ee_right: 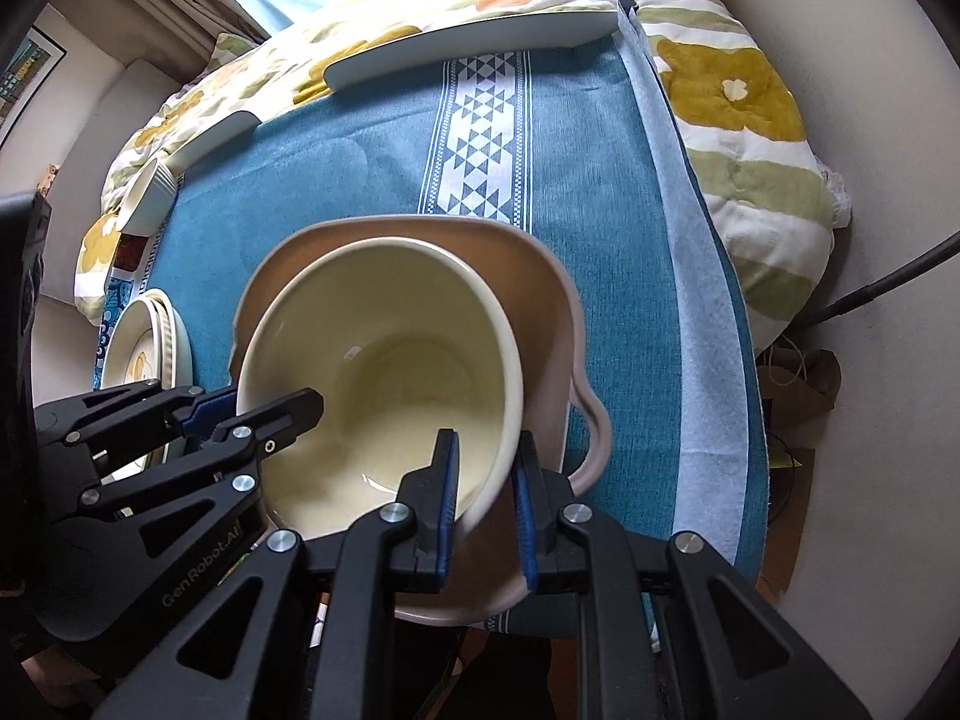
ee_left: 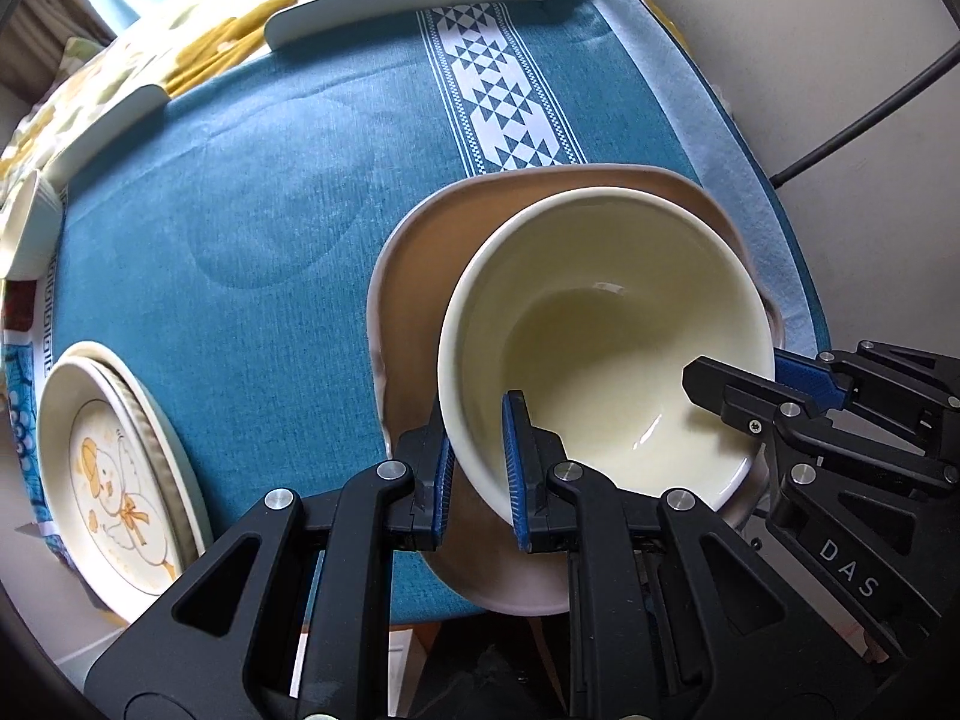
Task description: Organize plates and bowls
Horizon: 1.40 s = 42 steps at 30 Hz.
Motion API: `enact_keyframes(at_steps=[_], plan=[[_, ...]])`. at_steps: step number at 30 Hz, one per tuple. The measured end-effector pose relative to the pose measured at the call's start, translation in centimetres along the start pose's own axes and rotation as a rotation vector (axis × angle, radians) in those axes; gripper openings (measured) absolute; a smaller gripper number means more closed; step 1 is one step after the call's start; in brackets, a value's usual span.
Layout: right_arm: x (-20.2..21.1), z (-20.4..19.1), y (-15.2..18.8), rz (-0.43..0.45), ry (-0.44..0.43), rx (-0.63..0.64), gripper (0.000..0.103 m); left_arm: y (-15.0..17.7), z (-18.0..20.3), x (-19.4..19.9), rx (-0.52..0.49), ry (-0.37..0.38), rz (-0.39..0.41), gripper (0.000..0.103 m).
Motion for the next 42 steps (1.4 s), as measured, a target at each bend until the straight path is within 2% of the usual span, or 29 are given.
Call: enact_keyframes(at_steps=[12,21,27,31,33,34,35,36,37,38,39,40,41,42], plan=[[0.2,-0.4,0.2,-0.004,-0.006,0.020,0.016,0.1,0.2,0.2,-0.014,-0.070,0.017,0.013],[1.4,-0.2,0.6,0.017,-0.004,0.026,0.016,0.2,0.4,1.8,-0.006,-0.066,0.049,0.013],[3.6,-0.5,0.7,0.054,-0.015,0.057,0.016,0.3,0.2,4.6,0.023,-0.056,0.098,0.013],[5.9,-1.3,-0.2,0.103,-0.050,0.096,0.016,0.3,-1.8,7.7,0.101,-0.054,0.153,0.014],[7.1,-2.0,-1.2,0.130,-0.088,0.124,0.016,0.5,-3.4,9.4,0.159,-0.062,0.189,0.024],[7.6,-2.4,-1.8,0.137,-0.114,0.138,0.016,0.6,-4.4,10.3,0.191,-0.066,0.213,0.046],[8.1,-3.0,-2.4,0.142,-0.140,0.151,0.016,0.8,-5.4,11.2,0.225,-0.072,0.240,0.079],[8.5,-3.6,-3.0,0.151,-0.162,0.164,0.016,1.2,-6.5,12.2,0.259,-0.085,0.277,0.093],[8.8,-4.3,-3.6,0.163,-0.183,0.180,0.016,1.6,-7.5,13.3,0.292,-0.107,0.319,0.103],[9.1,-5.2,-4.2,0.178,-0.200,0.197,0.017,2.0,-8.6,14.2,0.318,-0.127,0.354,0.103],[9.4,-6.0,-4.8,0.194,-0.217,0.210,0.027,2.3,-9.7,14.9,0.339,-0.140,0.365,0.103],[9.6,-6.9,-5.5,0.211,-0.237,0.222,0.050,2.5,-11.0,15.4,0.360,-0.150,0.367,0.103],[9.7,-7.8,-6.2,0.223,-0.260,0.234,0.065,2.8,-12.2,15.9,0.383,-0.157,0.371,0.103],[9.8,-8.8,-6.8,0.230,-0.279,0.246,0.089,3.1,-13.6,16.4,0.409,-0.163,0.379,0.103]])
Point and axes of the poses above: each gripper's, at about its wrist camera, not at the fingertips, and x roughly against the way its jaws point, z to its right, y to its underside, the point moved 1 cm from there along -x, roughly the way its jaws point, and after that the axes turned 4 degrees about -x, right-handed, at the moved point
